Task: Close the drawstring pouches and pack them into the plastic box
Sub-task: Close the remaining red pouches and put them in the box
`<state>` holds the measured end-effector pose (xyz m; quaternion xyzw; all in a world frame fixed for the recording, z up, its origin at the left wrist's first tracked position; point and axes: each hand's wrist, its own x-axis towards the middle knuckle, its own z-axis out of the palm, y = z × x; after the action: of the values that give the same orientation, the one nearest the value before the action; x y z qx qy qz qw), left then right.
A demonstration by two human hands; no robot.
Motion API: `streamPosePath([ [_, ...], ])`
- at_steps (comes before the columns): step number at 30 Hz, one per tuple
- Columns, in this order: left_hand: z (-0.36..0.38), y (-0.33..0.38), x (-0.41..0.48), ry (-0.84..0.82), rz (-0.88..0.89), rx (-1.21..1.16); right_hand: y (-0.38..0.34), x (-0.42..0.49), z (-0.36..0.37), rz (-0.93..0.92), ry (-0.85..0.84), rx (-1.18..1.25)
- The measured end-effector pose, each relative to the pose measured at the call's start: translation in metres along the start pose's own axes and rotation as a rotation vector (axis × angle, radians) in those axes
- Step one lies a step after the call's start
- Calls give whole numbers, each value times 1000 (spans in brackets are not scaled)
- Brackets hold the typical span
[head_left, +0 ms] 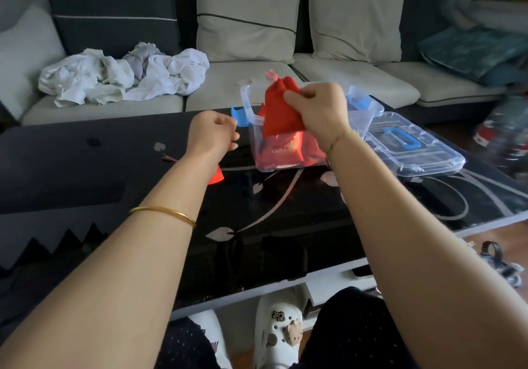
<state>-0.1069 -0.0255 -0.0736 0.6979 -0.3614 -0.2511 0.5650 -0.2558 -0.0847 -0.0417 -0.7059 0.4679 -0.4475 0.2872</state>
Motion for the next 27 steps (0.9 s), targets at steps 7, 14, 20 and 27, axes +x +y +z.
streamPosePath([
  [7, -3, -57, 49, -86, 7, 678, 7, 92, 38, 135, -89, -402],
  [14, 0, -96, 31, -212, 65, 1078, 22, 86, 46, 29, 35, -567],
  [20, -6, -77, -19, -526, 30, 647, 20, -16, 48, -87, -32, -293],
  [27, -14, -96, -30, -177, 2, 582, 67, -70, 76, 215, -639, -245],
])
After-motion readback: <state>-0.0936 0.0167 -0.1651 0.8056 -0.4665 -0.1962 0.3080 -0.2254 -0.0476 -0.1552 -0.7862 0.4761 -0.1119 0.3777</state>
